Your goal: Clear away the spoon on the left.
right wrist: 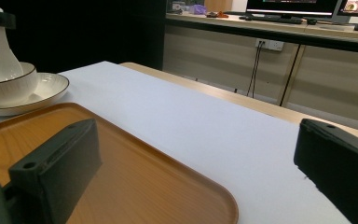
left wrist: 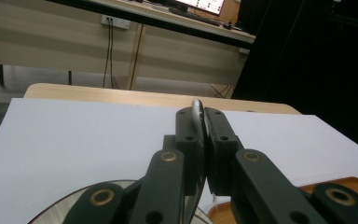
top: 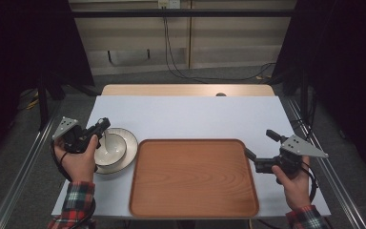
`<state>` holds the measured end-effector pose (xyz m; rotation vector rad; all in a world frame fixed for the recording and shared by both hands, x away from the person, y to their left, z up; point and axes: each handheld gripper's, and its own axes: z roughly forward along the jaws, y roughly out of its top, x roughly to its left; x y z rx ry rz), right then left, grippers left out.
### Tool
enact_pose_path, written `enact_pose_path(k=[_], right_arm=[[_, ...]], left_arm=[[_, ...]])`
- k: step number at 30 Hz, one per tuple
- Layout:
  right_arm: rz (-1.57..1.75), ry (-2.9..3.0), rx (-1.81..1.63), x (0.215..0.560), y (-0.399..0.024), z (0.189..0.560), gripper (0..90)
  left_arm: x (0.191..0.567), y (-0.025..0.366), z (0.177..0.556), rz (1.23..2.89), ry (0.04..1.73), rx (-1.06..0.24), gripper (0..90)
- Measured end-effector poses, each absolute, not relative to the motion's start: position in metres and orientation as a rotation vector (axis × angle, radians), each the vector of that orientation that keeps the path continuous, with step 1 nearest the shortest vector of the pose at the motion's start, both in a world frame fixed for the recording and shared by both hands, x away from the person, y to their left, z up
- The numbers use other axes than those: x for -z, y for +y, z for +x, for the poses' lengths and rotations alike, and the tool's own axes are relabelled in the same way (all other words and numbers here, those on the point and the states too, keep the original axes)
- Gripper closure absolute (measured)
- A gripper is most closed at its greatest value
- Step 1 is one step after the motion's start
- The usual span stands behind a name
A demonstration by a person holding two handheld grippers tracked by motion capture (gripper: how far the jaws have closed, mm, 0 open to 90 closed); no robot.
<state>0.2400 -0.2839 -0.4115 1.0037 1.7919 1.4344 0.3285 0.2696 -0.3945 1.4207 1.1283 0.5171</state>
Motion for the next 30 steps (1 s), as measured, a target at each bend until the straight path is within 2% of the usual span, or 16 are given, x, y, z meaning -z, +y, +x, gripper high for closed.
enact_pose_path(k=[13, 30], right_arm=[[0.999, 1.807, -1.432, 0.413, -0.282, 0.241, 0.0], [0.997, 1.809, -1.426, 0.414, -0.28, 0.242, 0.0]], left_arm=[[0.367, 0.268, 0.327, 1.414, 1.07, -0.463, 85.5], [0.347, 0.246, 0.325, 1.424, 0.992, -0.379, 85.5]])
